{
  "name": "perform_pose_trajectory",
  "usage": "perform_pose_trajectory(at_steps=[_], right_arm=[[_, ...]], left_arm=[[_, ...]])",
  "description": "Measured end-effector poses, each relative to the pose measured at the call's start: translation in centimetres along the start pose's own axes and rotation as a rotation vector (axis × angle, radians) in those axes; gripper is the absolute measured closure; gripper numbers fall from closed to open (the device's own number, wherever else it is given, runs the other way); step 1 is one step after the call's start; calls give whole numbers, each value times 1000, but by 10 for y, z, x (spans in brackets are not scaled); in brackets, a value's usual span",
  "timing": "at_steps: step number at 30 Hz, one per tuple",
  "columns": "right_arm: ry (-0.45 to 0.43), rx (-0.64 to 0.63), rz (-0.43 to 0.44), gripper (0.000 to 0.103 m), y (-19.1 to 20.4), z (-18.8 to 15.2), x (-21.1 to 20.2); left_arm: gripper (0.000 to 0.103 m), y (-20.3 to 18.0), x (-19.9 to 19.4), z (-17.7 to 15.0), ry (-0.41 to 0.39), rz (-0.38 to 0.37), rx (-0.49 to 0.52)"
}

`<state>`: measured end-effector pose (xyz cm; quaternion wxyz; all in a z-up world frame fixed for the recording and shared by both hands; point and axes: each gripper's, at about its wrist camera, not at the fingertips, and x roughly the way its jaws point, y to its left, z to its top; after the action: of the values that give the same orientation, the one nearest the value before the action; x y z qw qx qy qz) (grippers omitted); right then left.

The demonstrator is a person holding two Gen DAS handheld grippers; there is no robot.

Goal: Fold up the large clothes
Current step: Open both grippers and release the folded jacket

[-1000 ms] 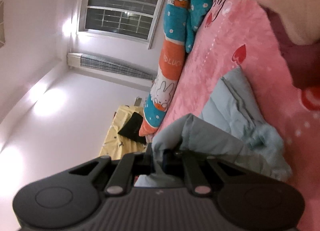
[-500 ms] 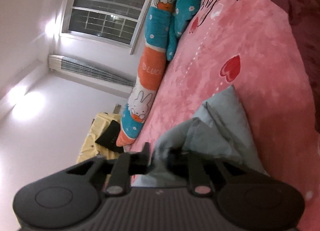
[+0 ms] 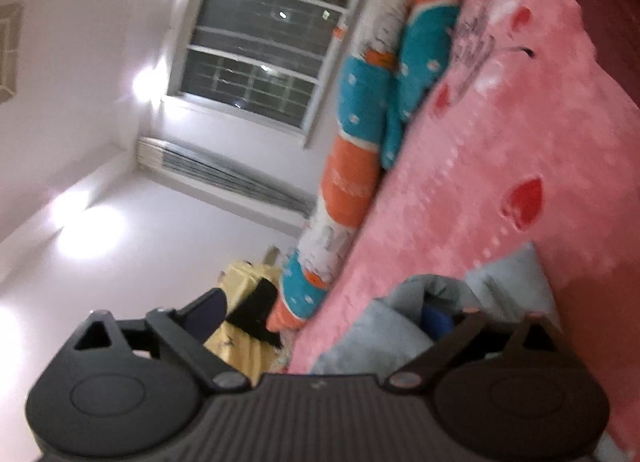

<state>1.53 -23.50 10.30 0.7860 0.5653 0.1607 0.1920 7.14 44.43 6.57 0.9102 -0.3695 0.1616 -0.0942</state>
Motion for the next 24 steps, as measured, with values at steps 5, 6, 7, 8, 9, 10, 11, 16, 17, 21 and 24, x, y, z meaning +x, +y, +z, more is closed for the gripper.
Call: perform_pose_trajectory(at_steps=[5, 6, 7, 8, 9, 10, 11, 16, 17, 21, 24], right_arm=[[-1, -47, -3, 3, 7, 5, 13], [1, -56, -10, 3, 7, 6, 16], [-7, -59, -16, 3, 4, 7, 17], [-21, -55, -22, 3, 2, 8, 18], [-29, -51, -28, 2, 0, 9, 19], [-33, -55, -41, 2, -2, 10, 21], [-39, -62, -60, 2, -3, 12, 21], [-64, -103, -116, 2, -4, 14, 18], [-70, -119, -128, 2, -2, 14, 17], [-84, -196, -152, 1, 13, 15, 12], [-109, -260, -158, 1, 25, 14, 7]], left_arm=[[28, -2, 5, 0, 34, 1, 63], [28, -1, 6, -1, 38, 3, 71], [28, -2, 4, -1, 34, 3, 81], [28, -3, 4, -1, 29, -9, 93], [26, -4, 5, 0, 21, -38, 105], [25, -7, 2, 0, 14, -71, 120], [22, -11, 3, 1, 11, -101, 141], [19, -32, 2, -4, 52, -233, 253], [18, -35, 4, -7, 71, -245, 272], [18, -43, 11, -18, 125, -236, 352], [17, -53, 9, -22, 149, -280, 424]])
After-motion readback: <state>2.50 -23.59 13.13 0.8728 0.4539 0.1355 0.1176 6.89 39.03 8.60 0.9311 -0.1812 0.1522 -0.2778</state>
